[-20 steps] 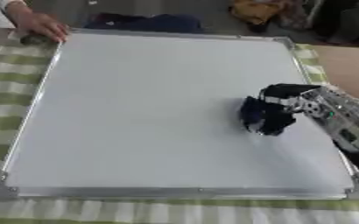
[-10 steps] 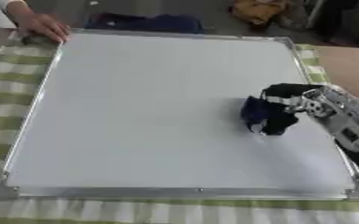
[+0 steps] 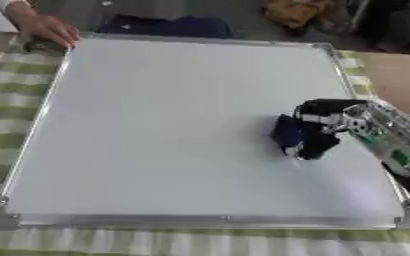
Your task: Wipe the whiteboard clean with a brush.
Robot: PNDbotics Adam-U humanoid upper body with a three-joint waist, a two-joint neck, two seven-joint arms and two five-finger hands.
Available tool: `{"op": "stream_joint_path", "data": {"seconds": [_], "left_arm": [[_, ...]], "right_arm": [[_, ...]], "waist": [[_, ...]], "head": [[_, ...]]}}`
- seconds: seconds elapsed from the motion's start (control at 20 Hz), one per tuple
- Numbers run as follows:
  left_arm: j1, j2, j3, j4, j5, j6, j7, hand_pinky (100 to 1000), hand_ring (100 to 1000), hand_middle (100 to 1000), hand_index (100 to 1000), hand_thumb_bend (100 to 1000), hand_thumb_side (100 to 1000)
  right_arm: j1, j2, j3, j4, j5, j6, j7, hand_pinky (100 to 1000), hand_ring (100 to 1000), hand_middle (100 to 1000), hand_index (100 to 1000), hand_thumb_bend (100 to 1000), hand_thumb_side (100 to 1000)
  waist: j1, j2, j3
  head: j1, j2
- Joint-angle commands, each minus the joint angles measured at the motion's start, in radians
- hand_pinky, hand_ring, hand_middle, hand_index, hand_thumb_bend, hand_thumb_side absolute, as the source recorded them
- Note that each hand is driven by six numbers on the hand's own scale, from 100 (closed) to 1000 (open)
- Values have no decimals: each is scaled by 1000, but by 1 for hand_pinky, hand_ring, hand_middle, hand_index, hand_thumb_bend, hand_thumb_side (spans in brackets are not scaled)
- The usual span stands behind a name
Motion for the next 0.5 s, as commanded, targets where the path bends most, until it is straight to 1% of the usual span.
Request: {"op": "stream_joint_path", "data": {"seconds": [0.05, 0.5], "left_arm": [[-9, 10, 0, -19, 1, -1, -5, 648, 797, 775, 813, 203, 1000], [-11, 11, 0, -19, 3, -2, -7, 648, 797, 775, 813, 203, 1000]], "right_arm": [[8, -13, 26, -42, -39, 3, 29, 667, 793, 708, 250, 172, 615], [14, -27, 44, -136, -94, 15, 77, 664, 789, 708, 244, 173, 631]], "waist": [[3, -12, 1], [2, -13, 3]], "head": [[0, -14], [0, -16]]}}
